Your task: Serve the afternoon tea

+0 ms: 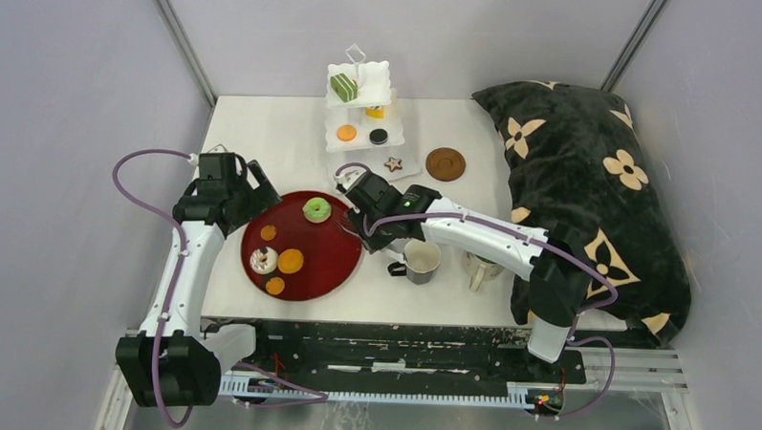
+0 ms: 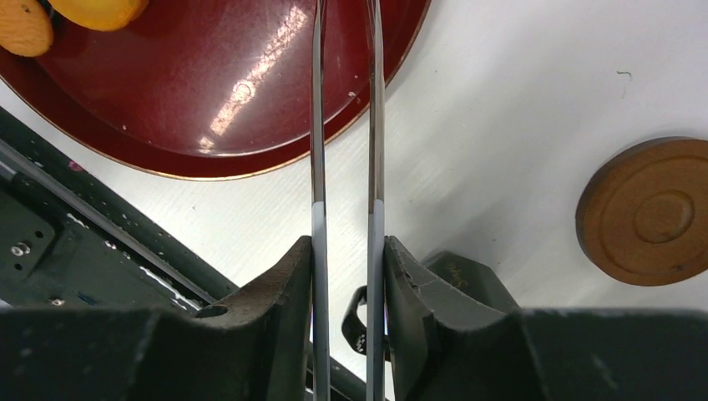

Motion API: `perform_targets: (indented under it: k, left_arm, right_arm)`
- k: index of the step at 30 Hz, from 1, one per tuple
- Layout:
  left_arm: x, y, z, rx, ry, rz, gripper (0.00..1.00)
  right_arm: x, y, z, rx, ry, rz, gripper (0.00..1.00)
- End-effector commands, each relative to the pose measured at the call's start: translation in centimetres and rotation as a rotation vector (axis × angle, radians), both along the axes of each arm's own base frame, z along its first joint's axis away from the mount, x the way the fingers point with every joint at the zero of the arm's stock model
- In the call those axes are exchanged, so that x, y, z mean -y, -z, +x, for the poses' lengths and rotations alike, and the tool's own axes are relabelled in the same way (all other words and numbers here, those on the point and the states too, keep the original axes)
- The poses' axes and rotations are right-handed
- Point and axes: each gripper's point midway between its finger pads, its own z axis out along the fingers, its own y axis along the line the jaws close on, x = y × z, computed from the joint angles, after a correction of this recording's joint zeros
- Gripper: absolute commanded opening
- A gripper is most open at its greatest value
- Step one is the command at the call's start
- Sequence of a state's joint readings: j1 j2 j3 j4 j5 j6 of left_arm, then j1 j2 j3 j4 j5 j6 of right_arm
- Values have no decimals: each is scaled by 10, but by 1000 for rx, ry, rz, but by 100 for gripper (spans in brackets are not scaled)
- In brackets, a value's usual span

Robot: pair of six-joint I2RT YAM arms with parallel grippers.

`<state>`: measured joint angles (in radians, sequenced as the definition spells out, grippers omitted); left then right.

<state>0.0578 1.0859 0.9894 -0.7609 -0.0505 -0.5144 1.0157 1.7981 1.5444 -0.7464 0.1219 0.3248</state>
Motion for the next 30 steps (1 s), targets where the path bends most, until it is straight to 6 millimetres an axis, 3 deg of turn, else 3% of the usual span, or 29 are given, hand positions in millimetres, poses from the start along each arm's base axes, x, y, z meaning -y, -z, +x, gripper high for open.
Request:
perform_targets:
  k: [1, 18, 30]
  left_arm:
    - [-2, -20, 14, 74, -4, 7, 100]
    - [-6, -23, 10, 81, -17, 24, 100]
    - [-7, -20, 9, 69, -17, 29, 100]
  right_arm:
    - [-28, -16, 8, 34, 42, 120, 39]
    - [-42, 2, 21, 75, 97, 128, 45]
    - [-55, -1, 26, 99, 71, 145, 47]
